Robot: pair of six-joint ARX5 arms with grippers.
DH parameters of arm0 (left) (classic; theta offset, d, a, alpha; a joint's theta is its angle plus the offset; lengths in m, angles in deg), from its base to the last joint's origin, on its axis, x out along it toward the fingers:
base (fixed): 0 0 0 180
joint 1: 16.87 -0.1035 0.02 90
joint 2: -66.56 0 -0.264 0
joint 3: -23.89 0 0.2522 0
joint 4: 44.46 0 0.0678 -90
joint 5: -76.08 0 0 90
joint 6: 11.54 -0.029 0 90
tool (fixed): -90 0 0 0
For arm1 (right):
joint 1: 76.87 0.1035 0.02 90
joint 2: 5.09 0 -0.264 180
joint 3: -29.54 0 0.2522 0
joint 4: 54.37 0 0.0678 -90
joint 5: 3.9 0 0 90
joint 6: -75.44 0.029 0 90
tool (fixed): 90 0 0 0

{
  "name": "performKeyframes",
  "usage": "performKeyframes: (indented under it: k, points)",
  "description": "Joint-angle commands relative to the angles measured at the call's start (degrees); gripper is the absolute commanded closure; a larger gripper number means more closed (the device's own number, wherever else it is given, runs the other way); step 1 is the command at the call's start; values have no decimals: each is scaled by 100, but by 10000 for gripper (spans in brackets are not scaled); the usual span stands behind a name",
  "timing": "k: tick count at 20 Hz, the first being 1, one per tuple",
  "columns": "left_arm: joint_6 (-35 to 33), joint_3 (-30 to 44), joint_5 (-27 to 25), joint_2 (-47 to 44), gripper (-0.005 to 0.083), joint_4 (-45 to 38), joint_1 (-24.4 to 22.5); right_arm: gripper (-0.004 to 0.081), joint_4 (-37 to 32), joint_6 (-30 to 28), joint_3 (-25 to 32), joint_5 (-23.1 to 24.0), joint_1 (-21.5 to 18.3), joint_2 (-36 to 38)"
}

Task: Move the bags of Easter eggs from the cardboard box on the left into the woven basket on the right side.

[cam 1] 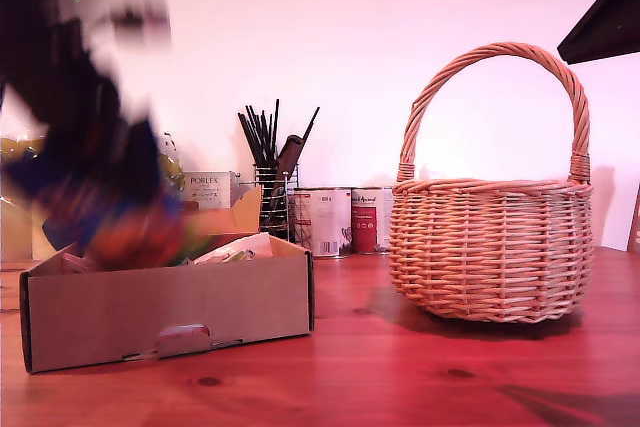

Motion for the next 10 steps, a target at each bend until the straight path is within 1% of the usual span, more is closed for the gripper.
performKeyframes:
  k: [1,4,5,6,7,10]
  points:
    - [282,-111,330,-155,798,-31,24,783,-50,-4,-96,-37,22,31]
    - [433,-109,404,-203,798,20,-101,783,-52,-4,-96,-37,22,31]
    - [546,-109,549,-195,798,17,-140,783,-52,-4,-96,-37,22,31]
    - [599,-109,774,-195,798,0,-173,783,-52,-4,-96,-37,22,31]
    - [789,-109,1023,-195,798,-55,-203,783,-52,-4,-96,-37,22,31]
    - [1145,-109,2015,-192,798,-542,-179,783,-50,-4,-96,-37,22,31]
